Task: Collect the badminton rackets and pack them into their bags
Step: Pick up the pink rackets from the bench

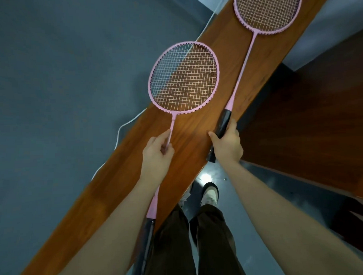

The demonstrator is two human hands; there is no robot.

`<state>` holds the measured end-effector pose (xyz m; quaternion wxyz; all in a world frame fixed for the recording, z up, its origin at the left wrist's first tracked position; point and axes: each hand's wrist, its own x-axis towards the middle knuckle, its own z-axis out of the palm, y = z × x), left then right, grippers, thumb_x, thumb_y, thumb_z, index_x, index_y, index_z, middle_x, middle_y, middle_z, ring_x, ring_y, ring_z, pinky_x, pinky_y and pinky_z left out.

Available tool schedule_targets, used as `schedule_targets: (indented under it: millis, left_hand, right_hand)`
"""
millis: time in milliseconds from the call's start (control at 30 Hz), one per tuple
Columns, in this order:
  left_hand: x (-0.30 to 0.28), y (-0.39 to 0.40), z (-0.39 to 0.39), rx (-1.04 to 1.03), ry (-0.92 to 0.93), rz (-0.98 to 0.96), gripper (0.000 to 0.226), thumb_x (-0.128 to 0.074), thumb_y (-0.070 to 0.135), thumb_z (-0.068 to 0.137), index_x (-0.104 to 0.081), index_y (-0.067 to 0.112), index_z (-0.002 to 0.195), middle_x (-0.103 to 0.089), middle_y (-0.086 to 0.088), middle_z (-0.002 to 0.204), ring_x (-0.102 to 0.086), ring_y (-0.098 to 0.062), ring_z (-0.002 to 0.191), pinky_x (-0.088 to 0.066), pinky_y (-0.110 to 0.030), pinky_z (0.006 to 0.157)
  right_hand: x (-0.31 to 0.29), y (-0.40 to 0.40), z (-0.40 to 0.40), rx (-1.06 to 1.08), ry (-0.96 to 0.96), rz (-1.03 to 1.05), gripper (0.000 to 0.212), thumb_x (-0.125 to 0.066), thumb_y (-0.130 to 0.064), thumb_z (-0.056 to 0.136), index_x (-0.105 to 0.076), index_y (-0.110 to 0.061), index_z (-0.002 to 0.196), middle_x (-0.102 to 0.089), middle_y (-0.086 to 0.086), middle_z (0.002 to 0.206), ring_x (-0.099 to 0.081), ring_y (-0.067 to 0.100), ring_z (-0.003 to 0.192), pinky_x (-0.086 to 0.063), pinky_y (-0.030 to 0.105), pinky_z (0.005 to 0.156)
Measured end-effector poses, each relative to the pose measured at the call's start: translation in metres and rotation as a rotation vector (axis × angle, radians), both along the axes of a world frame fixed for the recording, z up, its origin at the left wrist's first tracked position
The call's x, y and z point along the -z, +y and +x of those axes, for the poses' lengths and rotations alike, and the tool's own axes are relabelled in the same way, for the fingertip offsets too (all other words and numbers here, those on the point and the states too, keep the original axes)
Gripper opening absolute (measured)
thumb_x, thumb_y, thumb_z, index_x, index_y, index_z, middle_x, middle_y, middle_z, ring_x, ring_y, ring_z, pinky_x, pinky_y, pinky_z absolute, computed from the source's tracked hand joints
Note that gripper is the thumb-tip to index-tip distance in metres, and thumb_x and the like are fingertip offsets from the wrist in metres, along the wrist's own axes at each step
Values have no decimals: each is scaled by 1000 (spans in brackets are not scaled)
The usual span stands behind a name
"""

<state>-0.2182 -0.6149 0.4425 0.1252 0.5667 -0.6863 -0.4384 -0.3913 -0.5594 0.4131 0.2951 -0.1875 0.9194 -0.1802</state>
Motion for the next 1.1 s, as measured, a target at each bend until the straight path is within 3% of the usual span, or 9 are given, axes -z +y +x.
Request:
schedule_targets:
  millis: [133, 300, 500, 633, 733, 800, 900, 1000, 1100]
  left_hand:
    - [-11, -5, -3, -1, -4, -28, 40, -56, 7, 89, -54, 11, 129, -56, -6, 89, -51, -6, 70, -41, -1, 66]
    - [-53, 2, 1, -8, -39, -126, 38, -54, 9, 90, -54, 10, 128, -55, -4, 94, -49, -5, 73, -38, 2, 68]
    - [-129, 6, -14, -13, 104, -211, 33, -54, 8, 90, -57, 11, 123, -53, -2, 92, -50, -2, 74, -37, 2, 69]
    - [-175, 17, -28, 23, 182, -273, 30, -55, 9, 89, -61, 12, 117, -55, -3, 89, -50, -6, 74, -38, -2, 70]
    - [-211, 37, -39, 51, 262, -323, 29, -55, 7, 88, -62, 11, 115, -53, -2, 86, -51, -9, 74, -38, -3, 69]
    - [-234, 52, -48, 55, 295, -349, 30, -55, 9, 88, -60, 13, 118, -51, 0, 84, -50, -7, 72, -39, -7, 69]
    - [-267, 85, -64, 98, 368, -470, 32, -56, 5, 88, -60, 8, 119, -49, 2, 83, -47, -7, 67, -39, -6, 68]
    - [-292, 129, -84, 129, 447, -561, 32, -59, -3, 84, -62, 3, 115, -49, -1, 81, -45, -7, 62, -37, -2, 68]
    - [-315, 182, -104, 174, 473, -534, 33, -59, 1, 85, -61, 7, 117, -49, 2, 84, -49, -4, 65, -38, -1, 67]
  right_hand:
    - [-9, -1, 1, 25, -24, -77, 67, -56, -27, 91, -19, -22, 146, -51, 11, 129, -55, 29, 112, -48, 41, 84]
    - [-61, 19, 11, 66, 13, -219, 60, -43, -23, 97, -13, -18, 149, -46, 13, 133, -49, 27, 114, -42, 36, 87]
    - [-148, 63, 31, 94, -12, -332, 60, -49, -22, 96, -21, -21, 148, -48, 4, 133, -48, 15, 114, -36, 23, 87]
    - [-205, 88, 35, 129, 37, -444, 59, -51, -21, 95, -24, -23, 147, -53, 1, 124, -47, 4, 94, -37, 9, 75]
    - [-244, 109, 31, 152, 89, -537, 59, -52, -20, 94, -25, -23, 147, -51, -7, 117, -47, 1, 99, -34, 1, 75]
    - [-265, 125, 25, 155, 108, -604, 59, -53, -21, 94, -26, -24, 146, -50, -10, 127, -45, -3, 109, -33, 6, 88]
    - [-294, 162, 14, 161, 183, -701, 59, -56, -19, 92, -32, -20, 145, -47, -6, 139, -43, 3, 124, -35, 22, 103]
    - [-317, 210, -1, 169, 244, -775, 60, -63, -20, 88, -36, -21, 142, -52, -4, 136, -48, 9, 124, -38, 30, 106]
    - [-332, 268, -19, 182, 291, -811, 61, -65, -22, 87, -37, -24, 141, -55, -3, 133, -51, 10, 121, -41, 34, 105]
